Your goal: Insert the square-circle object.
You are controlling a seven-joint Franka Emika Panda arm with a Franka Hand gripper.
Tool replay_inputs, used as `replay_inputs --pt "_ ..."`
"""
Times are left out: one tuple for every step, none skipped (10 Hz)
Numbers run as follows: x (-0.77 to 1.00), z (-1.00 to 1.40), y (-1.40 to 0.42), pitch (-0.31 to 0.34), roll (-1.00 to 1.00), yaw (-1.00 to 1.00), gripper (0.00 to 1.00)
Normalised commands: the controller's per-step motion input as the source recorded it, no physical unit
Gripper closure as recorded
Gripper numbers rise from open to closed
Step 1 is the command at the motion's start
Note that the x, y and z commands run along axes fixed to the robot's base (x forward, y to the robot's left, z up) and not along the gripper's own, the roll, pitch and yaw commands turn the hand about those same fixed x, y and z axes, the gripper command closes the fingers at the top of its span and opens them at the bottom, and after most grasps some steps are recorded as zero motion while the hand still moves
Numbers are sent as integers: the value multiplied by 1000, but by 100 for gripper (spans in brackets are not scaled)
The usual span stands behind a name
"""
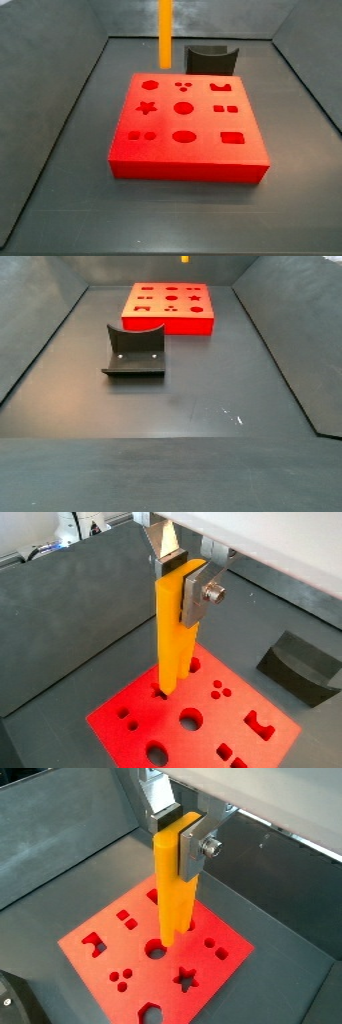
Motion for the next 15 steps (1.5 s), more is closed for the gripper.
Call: replay_inputs --pt "0 -291 -49 -77 -70 -237 100" --pt "0 -389 -186 -180 -234 -651 100" --pt "-100 -277 -74 -307 -213 -909 100" --pt "-77 -277 -69 -284 -187 -940 100" --pt "-54 -263 -69 -259 -166 -963 100" --pt "0 -217 -51 -203 -137 -1000 100" --pt "0 -163 -11 -93 -83 -1000 100" --pt "0 -183 -37 0 0 -1000 100" --pt "0 -211 -74 21 70 -1000 100" --pt "-54 -257 -43 43 120 -1000 100" --pt "-97 -226 0 139 121 -934 100" --pt "-134 -97 0 271 150 -780 100" --pt "-134 -74 0 309 161 -737 100" --pt "-123 -100 -157 314 163 -734 100" --pt "0 -114 -340 247 43 -737 100"
